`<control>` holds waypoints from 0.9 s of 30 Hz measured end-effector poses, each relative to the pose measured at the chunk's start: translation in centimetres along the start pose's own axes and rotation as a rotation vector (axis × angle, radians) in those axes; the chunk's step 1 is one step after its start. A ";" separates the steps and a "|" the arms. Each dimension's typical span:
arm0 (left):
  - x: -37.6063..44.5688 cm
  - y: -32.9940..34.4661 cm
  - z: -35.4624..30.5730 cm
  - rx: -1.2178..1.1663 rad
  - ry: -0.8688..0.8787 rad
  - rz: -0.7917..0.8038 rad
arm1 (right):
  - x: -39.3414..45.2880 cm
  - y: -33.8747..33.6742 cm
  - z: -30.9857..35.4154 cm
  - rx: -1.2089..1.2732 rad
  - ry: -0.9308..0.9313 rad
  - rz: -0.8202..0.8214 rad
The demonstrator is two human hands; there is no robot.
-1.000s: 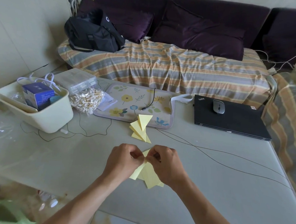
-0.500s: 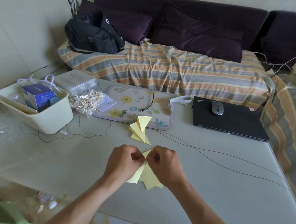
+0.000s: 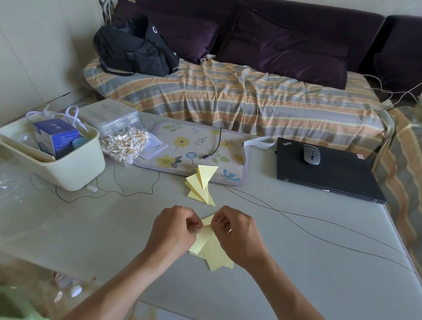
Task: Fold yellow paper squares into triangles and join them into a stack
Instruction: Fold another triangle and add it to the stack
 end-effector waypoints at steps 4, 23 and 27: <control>-0.3 -0.2 -0.6 -0.021 -0.005 0.001 | -0.3 0.3 0.2 0.006 0.050 0.049; -0.5 0.0 -1.2 -0.051 -0.010 0.025 | -0.5 0.3 0.8 -0.105 0.106 -0.028; -0.3 -0.1 -1.0 -0.057 0.024 0.029 | -0.5 0.4 0.5 -0.070 0.053 -0.019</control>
Point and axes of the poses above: each hand's wrist, its own x-axis towards the middle knuckle, its own y-axis out of the palm, z = x × y, the point moved 1 cm from there along x, towards the middle knuckle, and after that the axes turned 14 degrees about -z, right-handed, at the moved point
